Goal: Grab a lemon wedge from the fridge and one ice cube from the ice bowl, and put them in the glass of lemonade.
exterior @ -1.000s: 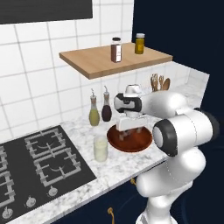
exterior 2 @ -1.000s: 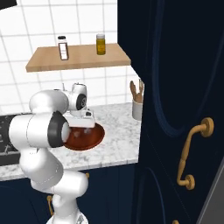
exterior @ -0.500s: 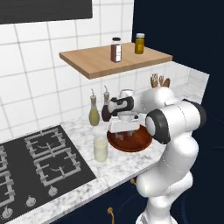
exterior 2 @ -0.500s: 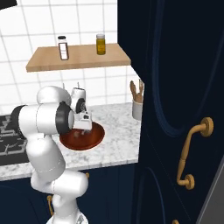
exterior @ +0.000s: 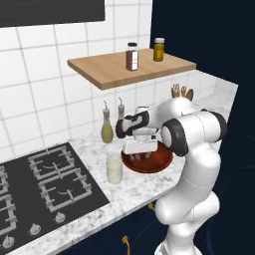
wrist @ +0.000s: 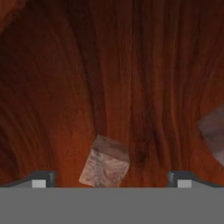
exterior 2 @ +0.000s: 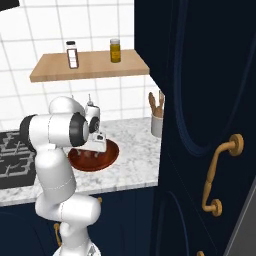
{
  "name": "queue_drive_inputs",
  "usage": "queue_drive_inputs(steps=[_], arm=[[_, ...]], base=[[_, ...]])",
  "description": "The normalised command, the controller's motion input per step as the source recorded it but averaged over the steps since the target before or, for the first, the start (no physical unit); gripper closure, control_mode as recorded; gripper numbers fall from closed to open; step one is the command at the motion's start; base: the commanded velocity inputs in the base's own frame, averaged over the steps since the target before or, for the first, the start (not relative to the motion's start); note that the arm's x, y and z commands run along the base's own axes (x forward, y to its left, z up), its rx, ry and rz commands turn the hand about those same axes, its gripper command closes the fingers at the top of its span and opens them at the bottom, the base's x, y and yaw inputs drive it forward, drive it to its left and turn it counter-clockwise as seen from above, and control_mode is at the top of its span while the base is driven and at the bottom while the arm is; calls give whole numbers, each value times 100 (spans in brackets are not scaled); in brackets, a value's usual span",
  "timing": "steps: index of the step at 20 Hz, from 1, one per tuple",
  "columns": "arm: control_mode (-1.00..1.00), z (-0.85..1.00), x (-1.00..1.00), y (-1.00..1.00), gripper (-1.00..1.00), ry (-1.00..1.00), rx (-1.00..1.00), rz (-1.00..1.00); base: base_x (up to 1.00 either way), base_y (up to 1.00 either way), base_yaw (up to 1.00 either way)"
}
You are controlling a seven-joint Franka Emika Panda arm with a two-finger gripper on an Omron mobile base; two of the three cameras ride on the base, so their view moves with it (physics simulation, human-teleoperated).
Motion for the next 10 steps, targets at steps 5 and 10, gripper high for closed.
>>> queue_drive_inputs(steps=[5,10], arm=[[-100,-4,5,-7,-100,-1,0,-5],[-100,0,0,-36,-100,-2,2,-13]], base=[[0,0,0],[0,0,0]])
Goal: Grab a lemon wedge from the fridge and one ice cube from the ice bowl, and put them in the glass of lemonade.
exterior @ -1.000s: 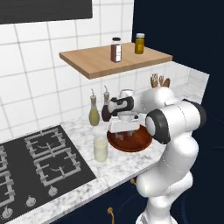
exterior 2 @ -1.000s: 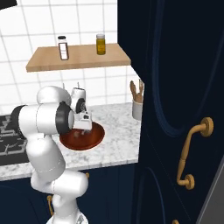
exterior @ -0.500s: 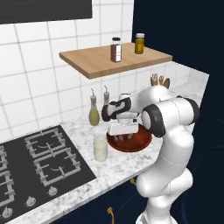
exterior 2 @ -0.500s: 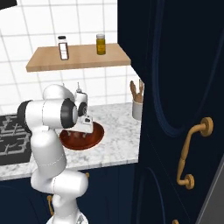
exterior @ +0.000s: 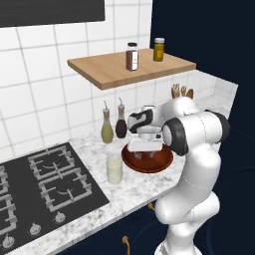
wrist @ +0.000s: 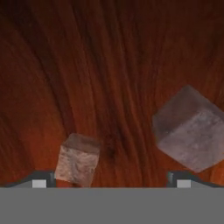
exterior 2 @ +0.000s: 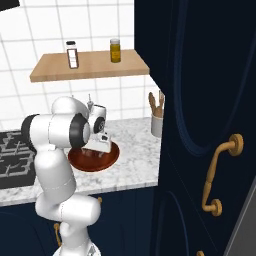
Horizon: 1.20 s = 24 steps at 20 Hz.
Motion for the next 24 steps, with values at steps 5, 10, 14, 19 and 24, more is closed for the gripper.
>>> queue_drive_inputs(steps=[5,10,14,19,24], arm=[[-100,0,0,-11,-100,-2,0,-5],[-100,-2,-4,1,-100,-6,0,0],[-100,0,-11,-1,-100,-11,0,0],[-100,2,-27,-11,-100,-3,0,0],[-100,17,-7,-13,-100,-1,0,0]], base=[[0,0,0],[0,0,0],[0,0,0],[0,0,0],[0,0,0]])
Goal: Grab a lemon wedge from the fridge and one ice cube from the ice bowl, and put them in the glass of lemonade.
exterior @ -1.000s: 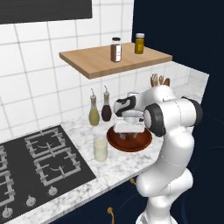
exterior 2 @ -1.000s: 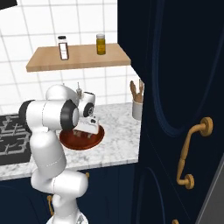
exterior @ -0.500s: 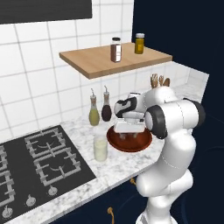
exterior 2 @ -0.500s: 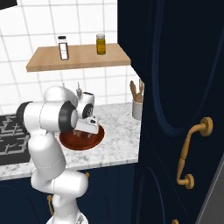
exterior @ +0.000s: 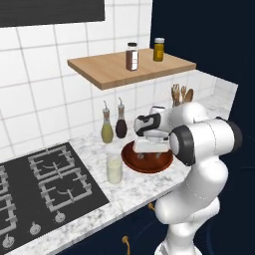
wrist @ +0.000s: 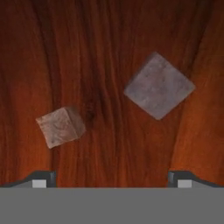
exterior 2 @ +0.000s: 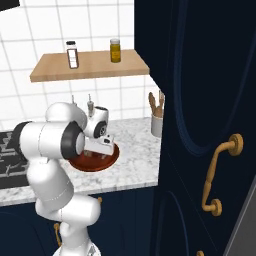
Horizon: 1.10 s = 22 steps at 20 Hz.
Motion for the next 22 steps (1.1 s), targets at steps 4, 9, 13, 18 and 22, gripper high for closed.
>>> queue_drive_inputs(steps=[4,9,13,18,22], arm=[[-100,31,9,9,-100,0,0,3],[-100,0,26,38,-100,1,0,20],[-100,-34,31,10,-100,1,0,15],[-100,-13,1,-24,-100,0,0,0],[-100,-14,0,-58,-100,-1,1,0]], base=[[0,0,0],[0,0,0],[0,0,0],[0,0,0],[0,0,0]])
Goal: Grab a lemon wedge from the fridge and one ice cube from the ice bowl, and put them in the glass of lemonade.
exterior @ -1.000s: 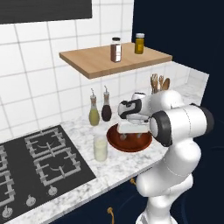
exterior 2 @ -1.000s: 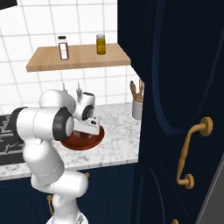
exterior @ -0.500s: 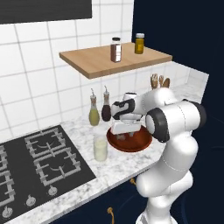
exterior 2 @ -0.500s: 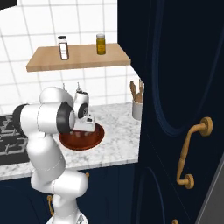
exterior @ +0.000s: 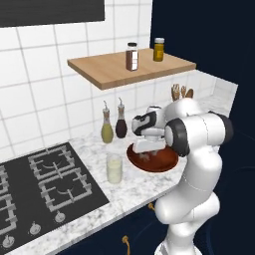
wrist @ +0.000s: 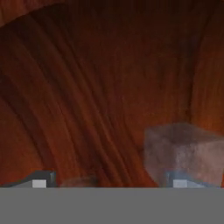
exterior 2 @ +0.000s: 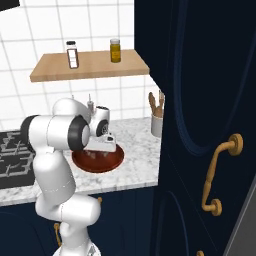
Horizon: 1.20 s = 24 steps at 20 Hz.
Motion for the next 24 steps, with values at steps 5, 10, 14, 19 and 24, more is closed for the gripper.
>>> queue_drive_inputs(steps=[5,10,14,19,24], arm=[[-100,6,0,-35,-100,-6,3,0],[-100,3,-13,0,-100,-4,0,2],[-100,-6,-34,0,-100,0,0,6],[-100,-7,-17,0,-100,-1,0,12],[-100,-6,0,10,-100,-3,0,24]], base=[[0,0,0],[0,0,0],[0,0,0],[0,0,0],[0,0,0]])
